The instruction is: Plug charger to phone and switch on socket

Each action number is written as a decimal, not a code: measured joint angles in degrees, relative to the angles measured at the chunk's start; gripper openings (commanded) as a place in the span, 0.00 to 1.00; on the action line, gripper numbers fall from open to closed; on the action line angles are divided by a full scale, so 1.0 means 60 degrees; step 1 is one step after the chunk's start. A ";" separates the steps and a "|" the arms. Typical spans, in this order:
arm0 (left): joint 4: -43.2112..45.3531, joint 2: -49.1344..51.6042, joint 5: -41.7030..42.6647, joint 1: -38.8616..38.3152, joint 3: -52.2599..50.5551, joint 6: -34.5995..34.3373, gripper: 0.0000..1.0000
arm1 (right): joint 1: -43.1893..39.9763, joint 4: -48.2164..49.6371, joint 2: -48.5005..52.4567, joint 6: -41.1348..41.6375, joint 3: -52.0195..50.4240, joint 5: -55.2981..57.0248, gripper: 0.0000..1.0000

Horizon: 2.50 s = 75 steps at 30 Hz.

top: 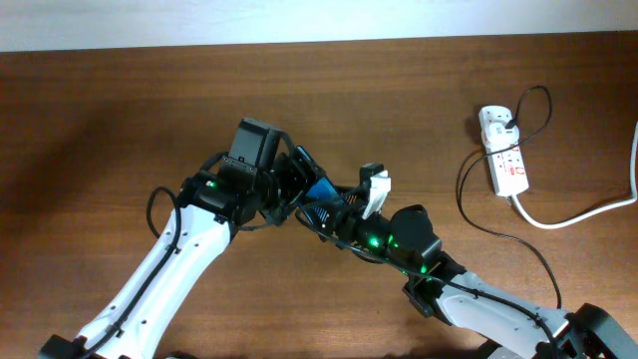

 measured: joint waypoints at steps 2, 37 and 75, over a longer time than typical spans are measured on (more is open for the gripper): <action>0.0004 0.0000 -0.0011 -0.0007 0.0000 0.0000 0.38 | -0.0004 -0.0007 0.0000 0.0084 0.0033 -0.0073 0.50; -0.0025 -0.2047 -0.0732 0.0000 0.0098 0.2091 0.99 | 0.0000 0.1147 0.0040 0.7708 0.0248 -0.1242 0.04; 0.6430 -0.4182 -0.0896 0.0586 -0.4991 -0.2430 0.00 | -0.0732 0.0732 0.0055 1.1398 0.0299 -0.3435 0.09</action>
